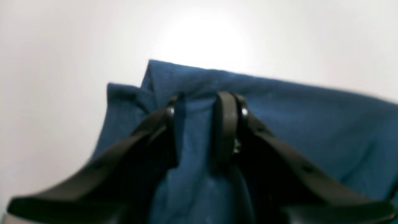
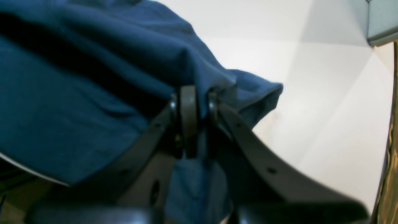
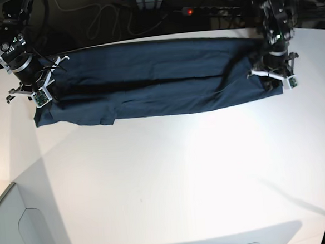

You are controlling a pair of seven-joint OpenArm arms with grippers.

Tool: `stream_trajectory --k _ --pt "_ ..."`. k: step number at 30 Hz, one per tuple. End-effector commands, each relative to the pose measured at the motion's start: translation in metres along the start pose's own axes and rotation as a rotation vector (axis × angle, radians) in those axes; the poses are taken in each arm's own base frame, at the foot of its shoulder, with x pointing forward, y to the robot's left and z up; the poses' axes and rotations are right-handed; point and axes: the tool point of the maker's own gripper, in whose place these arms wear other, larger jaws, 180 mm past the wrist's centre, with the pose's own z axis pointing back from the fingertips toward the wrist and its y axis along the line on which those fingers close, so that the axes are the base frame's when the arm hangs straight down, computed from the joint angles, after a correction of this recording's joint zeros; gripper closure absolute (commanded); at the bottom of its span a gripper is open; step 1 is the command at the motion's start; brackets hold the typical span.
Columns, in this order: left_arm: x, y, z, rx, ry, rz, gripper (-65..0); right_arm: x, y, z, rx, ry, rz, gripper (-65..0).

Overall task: Fold the T-shirt properly
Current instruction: 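Shift the left gripper along the strip end and regrasp it, then hold both strip ends and pull them apart to straighten the strip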

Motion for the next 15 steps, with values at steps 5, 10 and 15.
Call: stream_trajectory --k 5,10,15 --pt "0.039 -0.010 -0.001 -0.025 -0.061 -0.023 -16.9 0.011 -0.003 0.003 -0.002 -0.042 0.016 -0.5" --pt "0.093 -0.023 0.031 -0.057 -0.213 -0.100 -16.9 0.014 -0.005 0.002 -0.007 -0.050 0.018 -0.6" --pt "0.115 -0.023 0.070 -0.049 -0.300 -0.141 -16.9 0.016 -0.006 0.001 -0.009 -0.054 0.019 -0.6"
